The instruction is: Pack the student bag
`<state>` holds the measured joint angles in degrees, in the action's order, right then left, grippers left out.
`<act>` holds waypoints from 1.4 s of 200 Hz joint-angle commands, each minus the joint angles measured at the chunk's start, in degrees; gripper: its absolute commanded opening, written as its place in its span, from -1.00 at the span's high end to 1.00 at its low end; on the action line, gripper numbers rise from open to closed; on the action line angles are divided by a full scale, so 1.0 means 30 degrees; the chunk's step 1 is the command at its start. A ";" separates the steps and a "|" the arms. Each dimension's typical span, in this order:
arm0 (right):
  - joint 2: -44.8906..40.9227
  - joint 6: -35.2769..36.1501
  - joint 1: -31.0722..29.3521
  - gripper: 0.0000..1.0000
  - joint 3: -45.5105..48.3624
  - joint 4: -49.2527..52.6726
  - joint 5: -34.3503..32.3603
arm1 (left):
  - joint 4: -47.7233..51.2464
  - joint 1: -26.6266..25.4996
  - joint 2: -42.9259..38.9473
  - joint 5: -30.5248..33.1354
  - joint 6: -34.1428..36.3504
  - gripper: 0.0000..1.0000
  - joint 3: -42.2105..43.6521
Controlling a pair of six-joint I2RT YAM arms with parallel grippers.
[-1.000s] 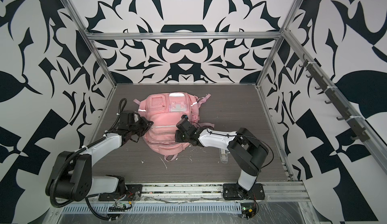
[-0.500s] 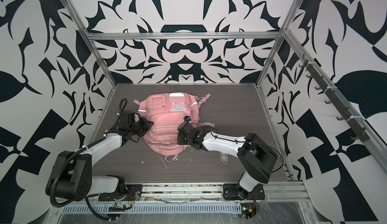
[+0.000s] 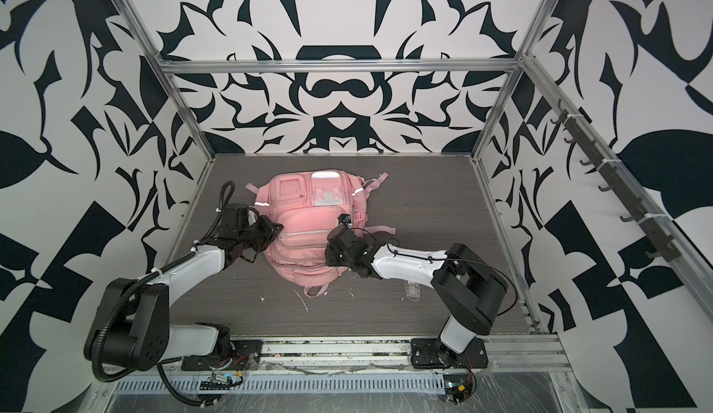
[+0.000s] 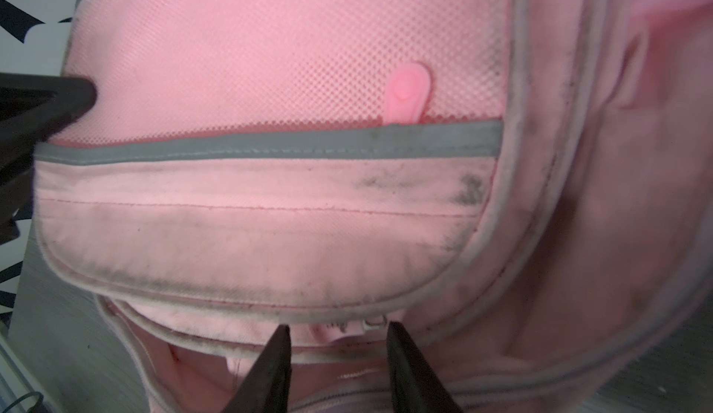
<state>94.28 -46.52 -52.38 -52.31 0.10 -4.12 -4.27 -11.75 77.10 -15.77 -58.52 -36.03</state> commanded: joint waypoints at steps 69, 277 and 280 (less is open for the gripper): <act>0.0194 -0.0416 -0.0447 0.86 -0.0560 0.0004 0.0223 | 0.0106 -0.0215 0.0051 -0.0581 -0.0193 1.00 -0.0425; 0.5300 0.3000 -0.2085 1.00 -1.0738 0.4296 0.6011 | 0.0870 -0.0757 -0.0002 -0.0386 0.0423 0.75 -0.1007; 0.5153 0.2991 -0.2041 1.00 -1.0400 0.4277 0.5963 | 0.1036 -0.0748 -0.0032 -0.0371 0.0620 0.69 -0.1105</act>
<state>114.34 -39.64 -58.22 -84.73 16.58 12.86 -3.53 -12.95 77.30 -14.41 -58.54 -36.64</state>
